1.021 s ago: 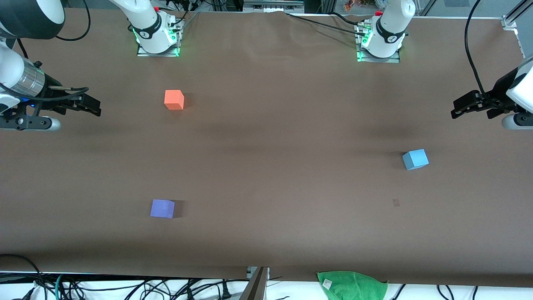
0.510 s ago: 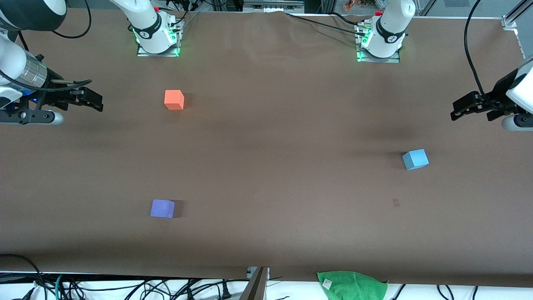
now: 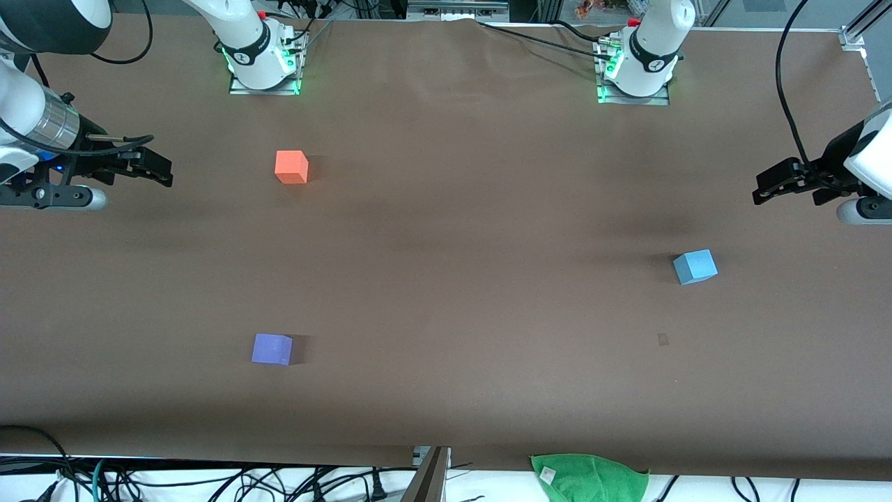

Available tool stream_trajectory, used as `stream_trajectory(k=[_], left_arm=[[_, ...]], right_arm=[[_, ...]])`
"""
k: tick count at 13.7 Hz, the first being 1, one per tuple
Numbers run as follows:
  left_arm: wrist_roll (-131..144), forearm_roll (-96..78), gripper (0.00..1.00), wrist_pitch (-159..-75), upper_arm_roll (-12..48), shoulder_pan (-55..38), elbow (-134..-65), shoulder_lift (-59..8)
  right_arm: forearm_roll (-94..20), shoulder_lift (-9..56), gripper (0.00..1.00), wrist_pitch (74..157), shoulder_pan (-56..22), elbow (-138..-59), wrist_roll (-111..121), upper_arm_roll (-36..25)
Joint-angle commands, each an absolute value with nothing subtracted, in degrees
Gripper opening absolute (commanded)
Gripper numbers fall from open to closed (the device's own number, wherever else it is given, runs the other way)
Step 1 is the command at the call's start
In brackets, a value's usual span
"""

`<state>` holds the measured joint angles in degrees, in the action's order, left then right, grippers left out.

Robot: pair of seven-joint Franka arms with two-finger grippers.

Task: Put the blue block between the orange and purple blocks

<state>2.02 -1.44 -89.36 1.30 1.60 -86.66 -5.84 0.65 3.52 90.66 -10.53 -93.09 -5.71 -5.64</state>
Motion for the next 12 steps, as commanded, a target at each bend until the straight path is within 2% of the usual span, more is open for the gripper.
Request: stream_trajectory(k=[1, 7, 12], left_arm=[[2.11, -0.44, 1.0, -86.58, 1.23, 2.2, -84.55, -7.29], [2.2, -0.26, 1.0, -86.4, 1.23, 1.49, -84.55, -8.0], [1.93, -0.61, 1.0, -84.65, 1.05, 4.48, -85.25, -9.31]], right_arm=[[0.88, 2.64, 1.0, 91.23, -10.37, -93.87, -5.89, -5.62], [1.14, 2.64, 1.0, 91.58, -10.37, -93.87, -5.89, -5.62], [1.14, 2.64, 1.0, 91.58, -10.37, -93.96, -5.89, -5.54]])
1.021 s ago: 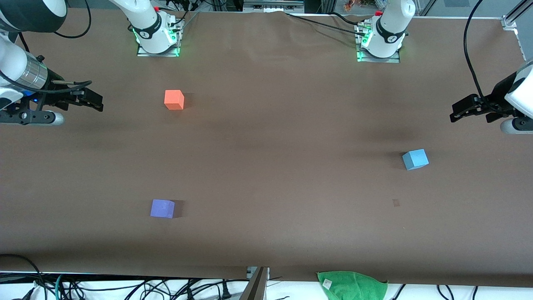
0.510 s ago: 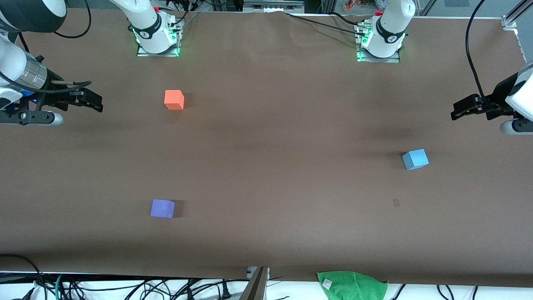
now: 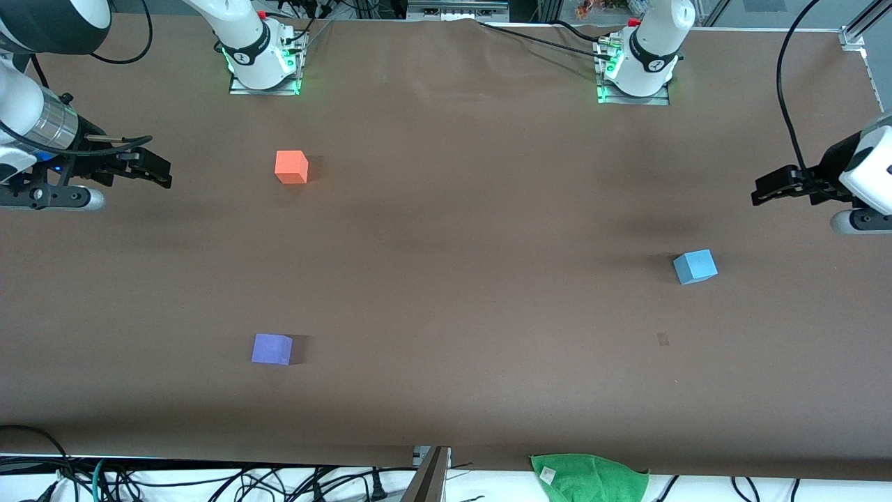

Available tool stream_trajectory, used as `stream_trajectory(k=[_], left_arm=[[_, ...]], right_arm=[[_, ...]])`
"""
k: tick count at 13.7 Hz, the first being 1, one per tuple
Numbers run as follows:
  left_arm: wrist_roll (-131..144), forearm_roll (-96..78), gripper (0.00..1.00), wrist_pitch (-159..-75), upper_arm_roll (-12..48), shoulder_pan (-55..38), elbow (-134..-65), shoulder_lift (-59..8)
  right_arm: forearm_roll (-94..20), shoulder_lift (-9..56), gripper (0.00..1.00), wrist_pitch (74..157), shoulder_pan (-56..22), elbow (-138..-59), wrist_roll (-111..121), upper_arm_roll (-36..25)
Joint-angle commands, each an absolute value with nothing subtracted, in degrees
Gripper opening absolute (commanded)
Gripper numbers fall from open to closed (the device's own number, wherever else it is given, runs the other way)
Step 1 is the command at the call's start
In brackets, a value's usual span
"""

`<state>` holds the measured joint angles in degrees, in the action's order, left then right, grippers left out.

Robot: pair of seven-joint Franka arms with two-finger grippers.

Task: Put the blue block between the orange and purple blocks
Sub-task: 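Reach the left gripper down to the light-blue cube and grasp it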

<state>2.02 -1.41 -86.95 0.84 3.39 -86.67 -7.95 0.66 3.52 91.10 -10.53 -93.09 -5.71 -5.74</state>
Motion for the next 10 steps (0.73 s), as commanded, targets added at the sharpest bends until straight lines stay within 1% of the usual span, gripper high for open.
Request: stream_trajectory(k=[1, 2, 4, 8, 10], left_arm=[[1.67, -0.62, 1.0, -83.94, 1.05, 4.66, -85.34, -9.93], [1.5, -0.62, 1.0, -83.85, 1.05, 4.75, -85.6, -10.28], [1.49, -0.7, 1.0, -85.59, 0.97, 5.53, -88.84, -11.6], [1.49, -0.44, 1.0, -98.23, 0.97, 6.15, -101.48, -11.86], [1.41, -0.44, 1.0, -109.1, 0.97, 6.41, -108.25, -12.39]], right_arm=[[1.14, 2.64, 1.0, 91.58, -10.37, -93.87, -5.89, -5.54], [1.14, 2.64, 1.0, 91.58, -10.37, -93.87, -5.89, -5.54], [1.14, 2.64, 1.0, 91.49, -10.37, -93.87, -5.89, -5.54], [1.14, 2.64, 1.0, 91.49, -10.37, -93.95, -5.89, -5.54], [1.14, 2.64, 1.0, 91.41, -10.37, -93.96, -5.89, -5.54]])
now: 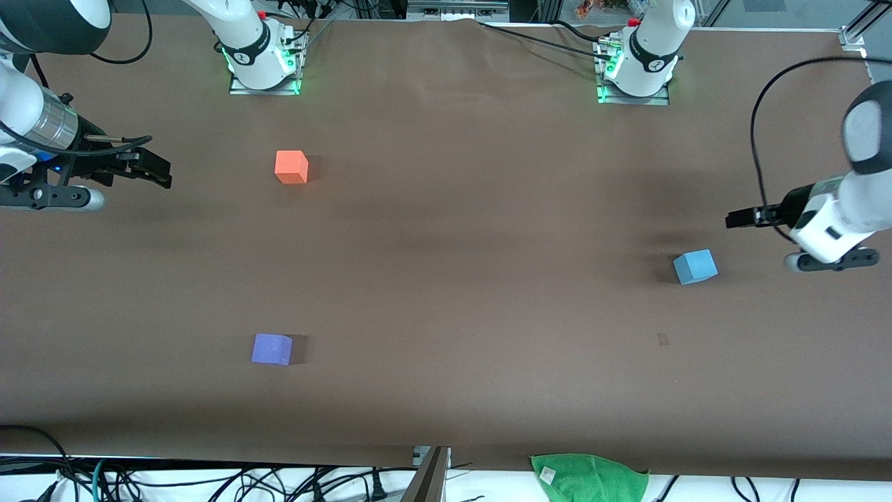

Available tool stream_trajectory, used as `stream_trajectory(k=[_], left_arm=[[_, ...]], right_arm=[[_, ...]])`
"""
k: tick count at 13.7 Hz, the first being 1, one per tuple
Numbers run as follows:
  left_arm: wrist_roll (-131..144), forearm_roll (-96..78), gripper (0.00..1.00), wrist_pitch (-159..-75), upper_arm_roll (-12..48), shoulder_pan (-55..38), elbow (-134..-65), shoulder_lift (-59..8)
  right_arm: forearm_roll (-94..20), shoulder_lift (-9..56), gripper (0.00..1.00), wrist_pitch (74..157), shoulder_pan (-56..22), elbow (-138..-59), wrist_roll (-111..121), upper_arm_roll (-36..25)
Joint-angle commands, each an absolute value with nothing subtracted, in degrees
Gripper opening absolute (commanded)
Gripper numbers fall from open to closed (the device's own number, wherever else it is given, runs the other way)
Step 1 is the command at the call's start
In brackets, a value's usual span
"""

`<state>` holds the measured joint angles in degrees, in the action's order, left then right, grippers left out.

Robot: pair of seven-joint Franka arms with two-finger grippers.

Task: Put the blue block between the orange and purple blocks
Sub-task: 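Reach the left gripper down to the light-blue cube and grasp it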

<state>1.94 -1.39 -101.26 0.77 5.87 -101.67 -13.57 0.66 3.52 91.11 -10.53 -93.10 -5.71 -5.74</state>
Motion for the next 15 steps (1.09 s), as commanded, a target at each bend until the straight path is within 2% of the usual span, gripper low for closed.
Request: stream_trajectory(k=[1, 6, 10, 15], left_arm=[[1.41, -0.35, 1.0, -114.21, 0.97, 7.03, -110.11, -14.05], [-1.41, -0.44, 1.0, -127.07, 0.97, 8.44, -111.96, -21.26], [-1.41, -0.79, 1.0, -136.39, 0.97, 8.53, -116.01, -23.02], [-0.62, -1.23, 1.0, -141.24, 0.97, 8.35, -120.15, -23.2]], right_arm=[[1.14, 2.64, 1.0, 91.41, -10.37, -93.96, -5.89, -5.54], [1.14, 2.64, 1.0, 91.41, -10.37, -93.96, -5.89, -5.54], [1.14, 2.81, 1.0, 91.32, -10.2, -93.96, -5.89, -5.54], [1.14, 2.81, 1.0, 91.14, -10.11, -93.96, -5.89, -5.54]])
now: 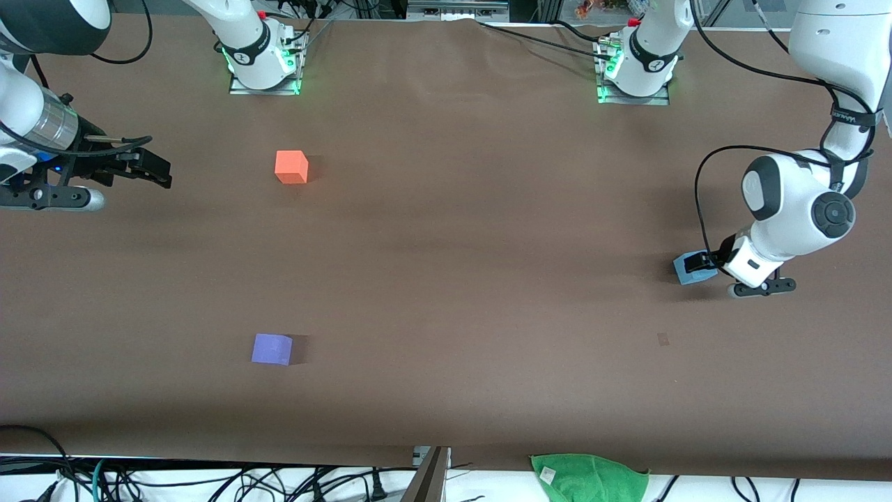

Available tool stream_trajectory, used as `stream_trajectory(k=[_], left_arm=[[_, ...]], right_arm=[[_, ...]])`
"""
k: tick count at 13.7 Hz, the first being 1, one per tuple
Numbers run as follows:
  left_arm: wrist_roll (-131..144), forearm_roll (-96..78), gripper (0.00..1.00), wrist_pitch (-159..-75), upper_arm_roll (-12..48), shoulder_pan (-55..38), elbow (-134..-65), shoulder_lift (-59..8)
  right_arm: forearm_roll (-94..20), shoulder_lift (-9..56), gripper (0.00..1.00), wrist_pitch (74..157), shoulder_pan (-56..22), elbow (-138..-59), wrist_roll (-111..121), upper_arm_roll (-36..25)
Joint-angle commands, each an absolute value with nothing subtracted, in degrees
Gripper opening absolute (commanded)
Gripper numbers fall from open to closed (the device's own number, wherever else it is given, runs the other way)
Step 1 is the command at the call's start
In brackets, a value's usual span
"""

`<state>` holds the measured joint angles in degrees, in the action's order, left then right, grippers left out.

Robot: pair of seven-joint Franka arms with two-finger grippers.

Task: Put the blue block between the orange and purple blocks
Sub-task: 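Reach the left gripper down to the light-blue cube and grasp it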

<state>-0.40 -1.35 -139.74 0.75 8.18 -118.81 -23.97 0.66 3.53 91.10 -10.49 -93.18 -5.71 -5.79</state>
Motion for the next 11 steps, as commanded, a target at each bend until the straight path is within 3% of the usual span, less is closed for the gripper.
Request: stream_trajectory(k=[1, 5, 6, 8, 11], left_arm=[[-0.44, -1.23, 1.0, -141.33, 0.97, 8.35, -120.06, -23.38], [-0.26, -1.41, 1.0, -144.4, 0.97, 8.09, -119.97, -25.48], [-0.26, -1.41, 0.81, -144.67, 0.97, 8.17, -120.06, -25.66], [-0.35, -1.41, 0.57, -144.67, 0.97, 8.17, -120.06, -25.66], [-0.53, -1.41, 0.33, -144.14, 0.97, 8.17, -119.71, -25.58]], right_arm=[[1.14, 2.81, 1.0, 91.14, -10.11, -93.96, -5.89, -5.54], [1.14, 2.81, 1.0, 91.14, -10.11, -93.96, -5.89, -5.54], [1.14, 2.99, 1.0, 91.14, -10.02, -93.96, -5.89, -5.62], [1.14, 3.08, 1.0, 91.23, -10.02, -93.96, -5.89, -5.62], [1.14, 3.08, 1.0, 91.23, -9.93, -93.96, -5.89, -5.54]])
